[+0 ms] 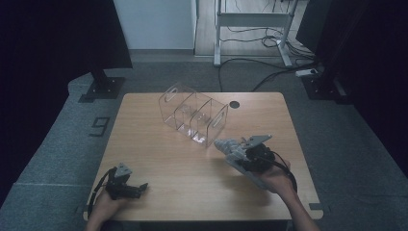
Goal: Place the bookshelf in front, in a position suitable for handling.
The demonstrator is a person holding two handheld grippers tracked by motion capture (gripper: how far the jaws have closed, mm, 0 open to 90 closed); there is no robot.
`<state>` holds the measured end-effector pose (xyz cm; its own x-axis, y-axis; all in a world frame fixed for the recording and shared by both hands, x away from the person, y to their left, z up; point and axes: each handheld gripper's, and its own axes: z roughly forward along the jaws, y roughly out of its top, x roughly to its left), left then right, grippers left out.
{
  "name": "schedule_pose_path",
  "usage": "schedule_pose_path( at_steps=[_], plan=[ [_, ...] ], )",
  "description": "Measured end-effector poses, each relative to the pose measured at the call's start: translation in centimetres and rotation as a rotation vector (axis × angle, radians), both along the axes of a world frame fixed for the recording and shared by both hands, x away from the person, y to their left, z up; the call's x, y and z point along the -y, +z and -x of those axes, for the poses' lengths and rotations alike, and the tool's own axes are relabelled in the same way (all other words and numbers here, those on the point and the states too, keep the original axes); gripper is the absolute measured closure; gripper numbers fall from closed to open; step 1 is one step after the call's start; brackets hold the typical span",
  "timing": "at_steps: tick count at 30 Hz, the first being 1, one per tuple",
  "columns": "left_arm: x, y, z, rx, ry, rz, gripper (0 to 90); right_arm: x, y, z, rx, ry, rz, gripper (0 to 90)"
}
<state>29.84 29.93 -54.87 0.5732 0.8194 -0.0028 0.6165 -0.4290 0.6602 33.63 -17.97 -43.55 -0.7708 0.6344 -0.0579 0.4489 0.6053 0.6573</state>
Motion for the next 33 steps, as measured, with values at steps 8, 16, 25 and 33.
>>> schedule_pose_path(
  at_steps=[8,16,25,33],
  plan=[
    [0.0,0.0,0.0,0.001,0.002,0.001,0.0,3.0,-0.2,0.1,0.011,-0.064,0.009,64.0],
    [0.0,0.0,0.0,0.001,0.002,0.001,0.0,5.9,-0.3,0.3,0.013,-0.13,0.014,64.0],
    [0.0,0.0,0.0,0.001,0.002,0.001,0.0,9.0,-0.6,0.5,0.025,-0.209,0.025,64.0],
    [0.0,0.0,0.0,0.0,0.002,0.0,0.0,10.3,-1.1,0.7,0.035,-0.254,0.055,63.9]
  ],
)
